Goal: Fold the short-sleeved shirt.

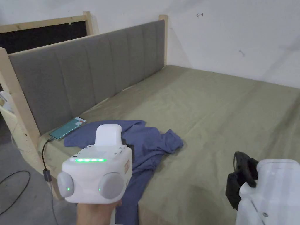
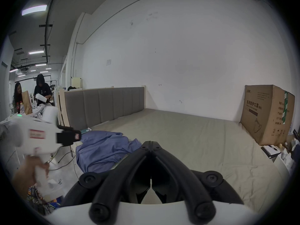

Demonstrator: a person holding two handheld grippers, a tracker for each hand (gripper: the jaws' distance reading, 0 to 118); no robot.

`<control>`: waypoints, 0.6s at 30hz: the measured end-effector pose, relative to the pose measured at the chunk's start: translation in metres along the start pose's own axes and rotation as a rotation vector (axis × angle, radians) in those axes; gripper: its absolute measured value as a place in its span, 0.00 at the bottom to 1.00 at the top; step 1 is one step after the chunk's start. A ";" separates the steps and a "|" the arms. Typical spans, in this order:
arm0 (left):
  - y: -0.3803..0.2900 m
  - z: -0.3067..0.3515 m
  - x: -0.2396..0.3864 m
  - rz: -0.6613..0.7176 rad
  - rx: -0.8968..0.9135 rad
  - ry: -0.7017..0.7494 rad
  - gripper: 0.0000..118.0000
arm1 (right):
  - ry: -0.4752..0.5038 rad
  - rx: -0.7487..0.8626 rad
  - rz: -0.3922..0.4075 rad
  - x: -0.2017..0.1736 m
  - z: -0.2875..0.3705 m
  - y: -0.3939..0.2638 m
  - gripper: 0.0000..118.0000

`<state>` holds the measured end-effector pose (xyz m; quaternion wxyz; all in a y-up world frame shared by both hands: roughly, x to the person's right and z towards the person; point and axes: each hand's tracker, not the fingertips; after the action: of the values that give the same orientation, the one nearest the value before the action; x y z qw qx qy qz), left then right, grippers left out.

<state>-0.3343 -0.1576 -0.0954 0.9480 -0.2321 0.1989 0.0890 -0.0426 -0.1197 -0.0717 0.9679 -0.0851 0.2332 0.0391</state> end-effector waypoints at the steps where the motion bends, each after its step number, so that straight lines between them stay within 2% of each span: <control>1: -0.001 -0.024 -0.004 0.010 -0.055 0.007 0.00 | -0.008 -0.013 -0.002 0.002 -0.003 -0.003 0.00; 3: -0.002 -0.063 -0.016 0.045 -0.150 -0.017 0.00 | -0.020 -0.040 -0.003 0.007 -0.008 -0.008 0.00; 5: -0.004 -0.099 -0.023 0.046 -0.252 0.056 0.00 | -0.033 -0.067 -0.007 0.012 -0.015 -0.014 0.00; 6: -0.006 -0.113 -0.027 0.038 -0.251 0.070 0.17 | -0.036 -0.082 -0.010 0.014 -0.018 -0.016 0.00; 8: -0.006 -0.130 -0.034 0.025 -0.263 0.051 0.70 | -0.045 -0.112 -0.018 0.017 -0.025 -0.021 0.00; 9: -0.006 -0.138 -0.036 0.025 -0.266 0.039 0.85 | -0.044 -0.123 -0.022 0.018 -0.028 -0.024 0.00; 18: -0.013 -0.215 -0.032 0.014 -0.405 0.079 0.85 | -0.033 -0.205 -0.012 0.025 -0.051 -0.040 0.00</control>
<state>-0.4320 -0.2736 -0.2516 0.8727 -0.4201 0.2153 0.1246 -0.0386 -0.1678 -0.1221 0.9580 -0.1845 0.2114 0.0584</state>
